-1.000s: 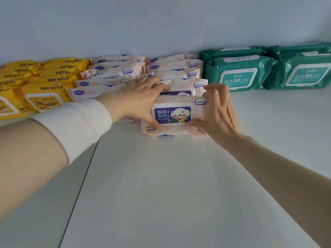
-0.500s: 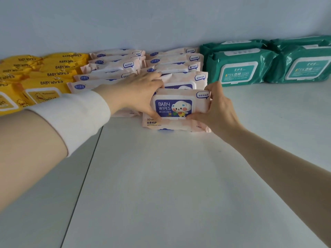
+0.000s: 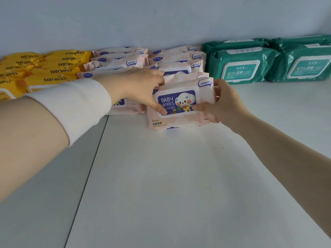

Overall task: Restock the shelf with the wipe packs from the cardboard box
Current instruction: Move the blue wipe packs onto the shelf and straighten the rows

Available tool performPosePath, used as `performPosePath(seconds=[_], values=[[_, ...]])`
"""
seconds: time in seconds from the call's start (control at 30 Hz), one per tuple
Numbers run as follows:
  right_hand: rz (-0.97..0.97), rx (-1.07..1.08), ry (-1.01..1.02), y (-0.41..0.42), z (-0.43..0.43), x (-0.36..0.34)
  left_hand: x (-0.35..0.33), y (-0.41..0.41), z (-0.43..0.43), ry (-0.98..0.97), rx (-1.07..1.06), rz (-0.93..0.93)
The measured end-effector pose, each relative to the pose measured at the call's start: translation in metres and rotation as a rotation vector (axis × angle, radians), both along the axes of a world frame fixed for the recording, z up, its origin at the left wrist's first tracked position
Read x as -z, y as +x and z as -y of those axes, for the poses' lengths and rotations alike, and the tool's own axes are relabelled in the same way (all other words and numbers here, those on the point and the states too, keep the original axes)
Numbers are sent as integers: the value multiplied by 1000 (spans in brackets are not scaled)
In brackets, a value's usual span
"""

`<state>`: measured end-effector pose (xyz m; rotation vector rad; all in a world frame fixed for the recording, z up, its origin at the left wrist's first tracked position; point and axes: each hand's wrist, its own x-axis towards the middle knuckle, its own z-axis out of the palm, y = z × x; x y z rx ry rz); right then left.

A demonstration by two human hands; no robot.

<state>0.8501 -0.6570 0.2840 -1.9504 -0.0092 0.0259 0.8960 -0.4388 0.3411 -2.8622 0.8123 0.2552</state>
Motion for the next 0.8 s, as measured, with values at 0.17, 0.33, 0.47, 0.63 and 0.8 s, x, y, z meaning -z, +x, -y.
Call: performPosePath(seconds=[0.17,0.33,0.47,0.63,0.8], values=[[-11,118,-5,10,-7,13,9,7,5,-70,-53,1],[-103,168,-6,11,-5,28,15,8,8,-61,-40,58],[-13,167,-87,11,-4,30,13,6,9,-11,61,216],[142,221,-157,23,-13,33,15,6,8,32,62,392],[190,229,-160,40,-20,36,20,16,4,32,8,435]])
